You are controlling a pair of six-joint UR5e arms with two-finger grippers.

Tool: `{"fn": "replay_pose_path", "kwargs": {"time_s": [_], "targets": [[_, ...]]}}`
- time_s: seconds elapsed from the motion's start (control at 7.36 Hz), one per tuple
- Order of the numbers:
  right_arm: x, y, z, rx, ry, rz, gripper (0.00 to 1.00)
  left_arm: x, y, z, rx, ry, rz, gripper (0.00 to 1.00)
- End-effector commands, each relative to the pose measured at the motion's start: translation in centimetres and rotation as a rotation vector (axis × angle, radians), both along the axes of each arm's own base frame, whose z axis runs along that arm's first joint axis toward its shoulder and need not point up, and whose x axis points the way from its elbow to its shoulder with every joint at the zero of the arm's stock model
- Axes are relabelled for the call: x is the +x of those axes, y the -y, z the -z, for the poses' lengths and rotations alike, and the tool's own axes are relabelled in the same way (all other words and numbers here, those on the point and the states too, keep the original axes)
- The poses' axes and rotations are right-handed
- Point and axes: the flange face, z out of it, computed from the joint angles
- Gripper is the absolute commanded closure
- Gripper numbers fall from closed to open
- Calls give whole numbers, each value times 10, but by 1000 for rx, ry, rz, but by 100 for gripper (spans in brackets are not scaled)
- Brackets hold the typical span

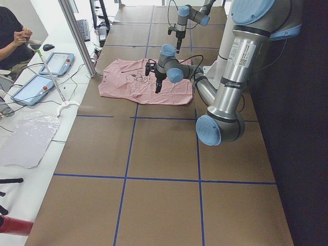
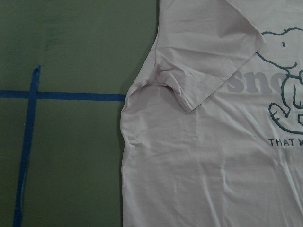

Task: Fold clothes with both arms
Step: 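Move both grippers down to the shirt hem corners nearest the robot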

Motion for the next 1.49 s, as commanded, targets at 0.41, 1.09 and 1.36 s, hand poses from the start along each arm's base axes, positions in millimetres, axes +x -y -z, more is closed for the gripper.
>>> {"fn": "replay_pose_path", "kwargs": {"time_s": [0.41, 1.09, 1.36], "targets": [[-47, -61, -10, 28, -37, 60, 0, -2, -3, 0, 0, -2, 2, 0], [-54, -35, -13, 35, -54, 24, 1, -2, -3, -4, -3, 5, 0, 0], [-53, -35, -12, 29, -52, 27, 2, -2, -3, -4, 1, 6, -2, 0]]}}
